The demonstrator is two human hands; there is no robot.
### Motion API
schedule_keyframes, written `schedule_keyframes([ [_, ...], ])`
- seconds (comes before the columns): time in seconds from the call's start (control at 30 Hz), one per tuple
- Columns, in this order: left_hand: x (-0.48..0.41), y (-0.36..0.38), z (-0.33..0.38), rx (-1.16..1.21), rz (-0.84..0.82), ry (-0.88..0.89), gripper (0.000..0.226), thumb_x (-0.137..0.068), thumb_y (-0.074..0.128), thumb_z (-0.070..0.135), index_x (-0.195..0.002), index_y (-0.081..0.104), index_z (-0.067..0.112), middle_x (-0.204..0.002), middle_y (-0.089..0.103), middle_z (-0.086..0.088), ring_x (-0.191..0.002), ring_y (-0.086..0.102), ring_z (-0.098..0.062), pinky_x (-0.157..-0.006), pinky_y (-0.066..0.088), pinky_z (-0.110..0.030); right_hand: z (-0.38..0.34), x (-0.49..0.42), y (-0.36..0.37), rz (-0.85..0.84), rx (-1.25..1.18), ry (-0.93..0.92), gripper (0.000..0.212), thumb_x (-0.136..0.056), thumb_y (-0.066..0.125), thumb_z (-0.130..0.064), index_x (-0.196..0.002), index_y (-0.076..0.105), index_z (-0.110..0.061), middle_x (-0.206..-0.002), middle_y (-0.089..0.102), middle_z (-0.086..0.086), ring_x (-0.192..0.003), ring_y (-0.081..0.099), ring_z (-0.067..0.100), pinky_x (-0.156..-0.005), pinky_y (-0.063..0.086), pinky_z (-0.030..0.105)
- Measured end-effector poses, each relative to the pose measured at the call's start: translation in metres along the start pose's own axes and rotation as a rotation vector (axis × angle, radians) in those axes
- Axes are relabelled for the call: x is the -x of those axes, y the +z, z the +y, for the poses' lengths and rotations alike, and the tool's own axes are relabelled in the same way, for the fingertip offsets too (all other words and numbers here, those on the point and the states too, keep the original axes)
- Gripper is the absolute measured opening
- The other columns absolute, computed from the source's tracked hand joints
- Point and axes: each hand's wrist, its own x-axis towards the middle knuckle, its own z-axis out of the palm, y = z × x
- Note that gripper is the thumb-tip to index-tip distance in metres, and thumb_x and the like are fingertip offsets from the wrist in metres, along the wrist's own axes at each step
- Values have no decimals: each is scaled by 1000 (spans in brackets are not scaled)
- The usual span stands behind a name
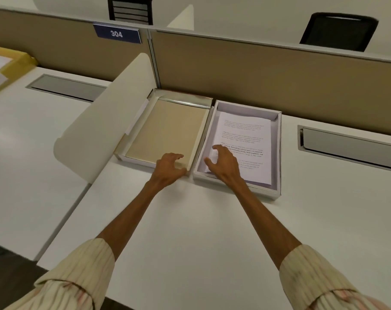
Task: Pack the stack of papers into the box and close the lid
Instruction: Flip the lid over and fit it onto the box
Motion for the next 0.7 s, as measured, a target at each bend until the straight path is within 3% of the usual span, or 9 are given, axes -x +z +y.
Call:
schedule_keyframes([
  [0.1,7,-6,-15,-158,-86,64,55,-80,75,36,-130,62,17,-134,58,-7,-133,45,-24,-113,30,-44,-11,2,15,-92,18,-39,58,-85,66,-33,-136,47,-13,-141,49,12,-125,51,30,-103,42,48],
  [0.2,9,-7,-22,-188,-95,117,33,-85,71,20,-117,69,12,-122,67,-7,-122,54,-26,-109,33,-41,-22,1,25,-135,91,-69,65,-78,66,-32,-138,45,-18,-147,38,13,-133,43,32,-106,38,52],
  [0.33,11,-7,-19,-144,-40,175,19,-89,60,-3,-99,76,2,-102,76,-15,-95,68,-33,-93,47,-42,-32,2,37,-216,260,-183,70,-65,62,-44,-131,54,-25,-154,27,13,-149,13,30,-115,8,65],
  [0.4,12,-8,-14,-143,-20,204,19,-89,59,-2,-97,76,3,-98,76,-14,-90,69,-31,-91,48,-41,-36,2,47,-222,374,-249,46,-72,66,-35,-116,67,-22,-147,44,9,-149,15,27,-113,-2,66],
  [0.47,13,-9,-9,-128,-15,211,20,-89,59,-1,-95,77,4,-95,77,-12,-88,69,-29,-94,48,-42,-40,3,55,-190,411,-261,19,-79,67,-24,-94,76,-19,-120,68,5,-145,29,24,-116,-6,62],
  [0.53,17,-11,-4,-152,-13,196,21,-90,58,2,-98,76,8,-99,76,-9,-97,67,-27,-104,39,-40,-42,5,59,-148,388,-276,14,-82,65,-18,-85,79,-18,-98,76,2,-139,41,22,-118,-8,56],
  [0.6,25,-10,-5,-155,135,188,23,-87,65,9,-109,72,10,-114,71,-7,-115,61,-25,-109,31,-39,-40,6,60,-118,382,-326,19,-85,61,-19,-89,80,-18,-97,78,1,-135,46,20,-119,-9,52],
  [0.67,37,-5,-4,-20,394,44,53,-78,77,17,-126,58,7,-131,56,-10,-128,47,-26,-110,31,-40,-34,7,60,-97,346,-353,21,-87,61,-24,-93,80,-18,-104,77,5,-133,49,20,-121,-8,49],
  [0.7,41,-2,-3,134,527,-109,69,-73,81,20,-132,48,5,-137,48,-13,-131,42,-28,-111,33,-40,-32,8,59,-85,306,-355,21,-87,62,-26,-92,80,-17,-105,77,6,-132,50,21,-122,-7,48],
])
